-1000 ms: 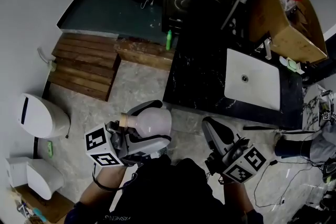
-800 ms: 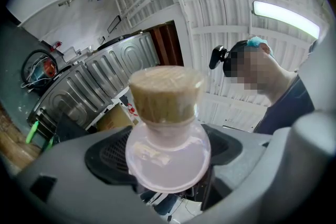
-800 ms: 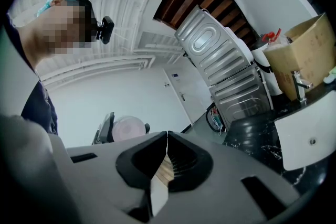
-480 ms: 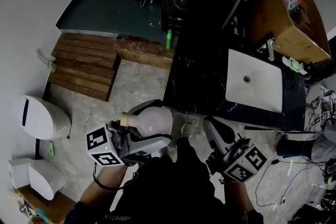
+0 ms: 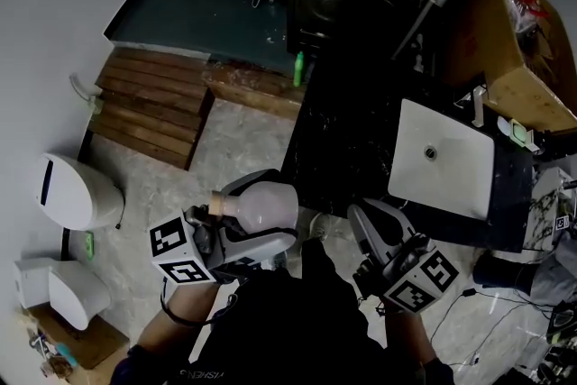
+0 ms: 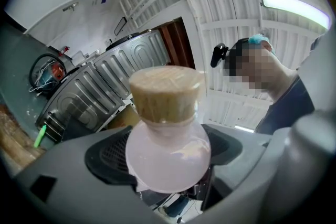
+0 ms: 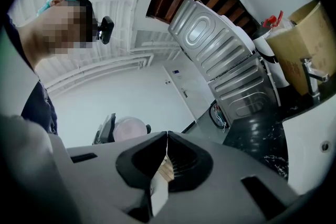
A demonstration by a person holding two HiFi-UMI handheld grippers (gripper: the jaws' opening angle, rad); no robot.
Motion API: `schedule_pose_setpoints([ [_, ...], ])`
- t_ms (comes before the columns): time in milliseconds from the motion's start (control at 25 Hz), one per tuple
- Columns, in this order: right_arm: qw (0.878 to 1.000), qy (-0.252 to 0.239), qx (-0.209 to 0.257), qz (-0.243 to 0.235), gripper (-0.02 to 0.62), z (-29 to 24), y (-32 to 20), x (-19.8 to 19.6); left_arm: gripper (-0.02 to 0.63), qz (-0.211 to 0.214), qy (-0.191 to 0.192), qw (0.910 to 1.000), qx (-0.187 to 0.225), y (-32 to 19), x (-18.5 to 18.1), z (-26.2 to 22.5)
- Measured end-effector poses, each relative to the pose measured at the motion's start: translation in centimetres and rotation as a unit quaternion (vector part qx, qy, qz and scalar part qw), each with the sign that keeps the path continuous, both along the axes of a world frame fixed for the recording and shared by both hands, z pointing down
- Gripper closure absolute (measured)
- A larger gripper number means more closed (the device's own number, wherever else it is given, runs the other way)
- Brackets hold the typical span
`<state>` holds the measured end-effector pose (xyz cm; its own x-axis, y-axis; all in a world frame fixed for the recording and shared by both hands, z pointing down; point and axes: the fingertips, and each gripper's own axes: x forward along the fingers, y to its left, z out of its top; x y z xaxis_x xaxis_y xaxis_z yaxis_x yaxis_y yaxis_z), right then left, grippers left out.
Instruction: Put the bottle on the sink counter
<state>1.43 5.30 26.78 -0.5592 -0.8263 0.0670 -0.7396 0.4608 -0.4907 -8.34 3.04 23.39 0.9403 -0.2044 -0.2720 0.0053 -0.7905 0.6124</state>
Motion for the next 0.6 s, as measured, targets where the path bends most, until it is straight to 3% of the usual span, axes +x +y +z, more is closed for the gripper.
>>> schedule_pose_setpoints([
  [600, 0.998, -0.025, -0.028, -0.049, 0.569, 2.6, -7.5, 5.8, 0.205, -0.034, -0.028, 0.999, -0.011, -7.5, 7.0, 1.7],
])
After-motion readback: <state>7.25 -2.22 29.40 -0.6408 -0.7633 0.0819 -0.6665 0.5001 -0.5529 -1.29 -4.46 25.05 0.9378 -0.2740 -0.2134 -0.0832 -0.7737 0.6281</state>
